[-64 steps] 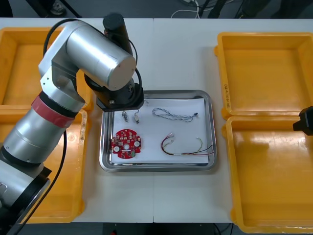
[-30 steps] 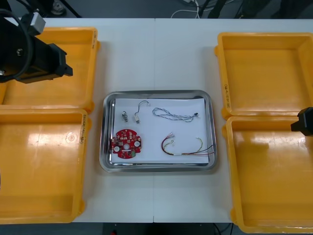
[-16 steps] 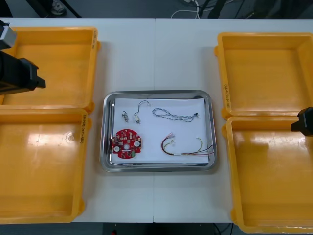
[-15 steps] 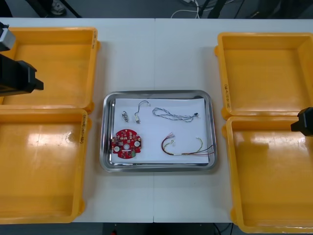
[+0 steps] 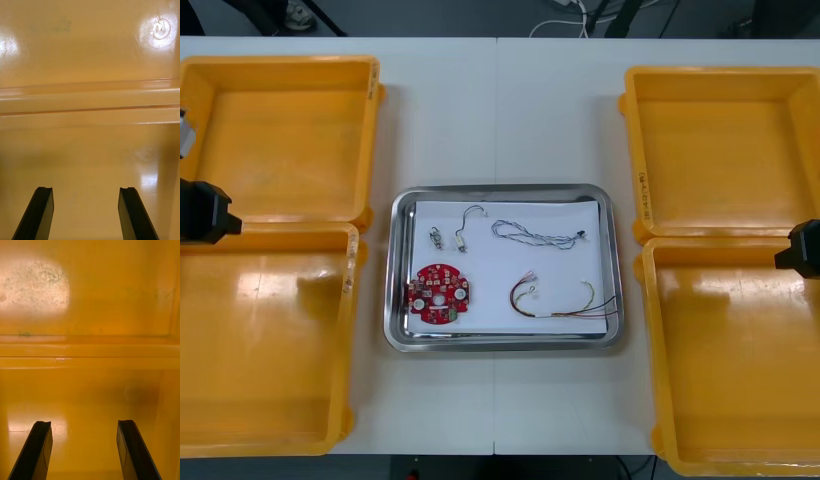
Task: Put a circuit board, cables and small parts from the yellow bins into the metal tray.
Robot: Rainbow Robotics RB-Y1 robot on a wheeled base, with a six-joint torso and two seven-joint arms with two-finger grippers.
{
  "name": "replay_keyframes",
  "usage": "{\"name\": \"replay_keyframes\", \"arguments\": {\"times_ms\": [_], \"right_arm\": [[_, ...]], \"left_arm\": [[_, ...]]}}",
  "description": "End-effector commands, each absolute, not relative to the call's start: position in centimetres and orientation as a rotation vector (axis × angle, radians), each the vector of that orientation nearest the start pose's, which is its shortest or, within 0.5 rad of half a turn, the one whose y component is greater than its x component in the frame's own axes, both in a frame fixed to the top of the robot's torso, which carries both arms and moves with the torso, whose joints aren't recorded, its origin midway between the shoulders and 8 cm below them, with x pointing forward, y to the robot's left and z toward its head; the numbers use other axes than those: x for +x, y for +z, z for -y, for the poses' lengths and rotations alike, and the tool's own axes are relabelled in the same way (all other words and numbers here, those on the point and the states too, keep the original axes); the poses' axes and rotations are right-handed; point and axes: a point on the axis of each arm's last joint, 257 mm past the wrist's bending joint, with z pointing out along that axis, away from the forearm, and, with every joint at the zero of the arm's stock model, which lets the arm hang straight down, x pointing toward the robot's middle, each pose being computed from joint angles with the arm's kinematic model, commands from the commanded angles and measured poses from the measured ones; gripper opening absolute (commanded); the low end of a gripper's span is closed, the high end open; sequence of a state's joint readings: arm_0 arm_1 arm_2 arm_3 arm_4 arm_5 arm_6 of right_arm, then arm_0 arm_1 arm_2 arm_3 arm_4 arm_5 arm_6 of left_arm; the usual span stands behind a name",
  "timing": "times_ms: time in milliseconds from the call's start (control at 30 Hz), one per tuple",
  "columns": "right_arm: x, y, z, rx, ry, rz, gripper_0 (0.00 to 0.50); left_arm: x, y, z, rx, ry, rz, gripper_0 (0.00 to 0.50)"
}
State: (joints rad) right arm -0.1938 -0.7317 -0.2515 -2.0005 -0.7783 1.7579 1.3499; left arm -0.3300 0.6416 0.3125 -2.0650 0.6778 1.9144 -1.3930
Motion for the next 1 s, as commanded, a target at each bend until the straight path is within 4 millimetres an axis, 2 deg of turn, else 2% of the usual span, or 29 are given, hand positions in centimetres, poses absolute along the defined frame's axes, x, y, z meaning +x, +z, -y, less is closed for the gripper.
{"name": "replay_keyframes", "arguments": {"times_ms": [33,233,567,1000], "right_arm": [[41.1,-19.2,38.6,0.126,0.052,-2.640,0.500],[41.1,-19.2,38.6,0.126,0.052,-2.640,0.500],[41.1,-19.2,38.6,0.126,0.052,-2.640,0.500],[41.1,-19.2,38.6,0.126,0.052,-2.640,0.500]], "left_arm": [[41.1,-14.4,-39.1,-0.017,0.073,-2.588,0.500],[40.3,-14.8,-39.8,-0.025,0.073,-2.595,0.500],[39.7,-14.3,-40.5,-0.025,0.082,-2.585,0.500],[39.1,-14.7,-40.2,-0.018,0.079,-2.590,0.500]]}}
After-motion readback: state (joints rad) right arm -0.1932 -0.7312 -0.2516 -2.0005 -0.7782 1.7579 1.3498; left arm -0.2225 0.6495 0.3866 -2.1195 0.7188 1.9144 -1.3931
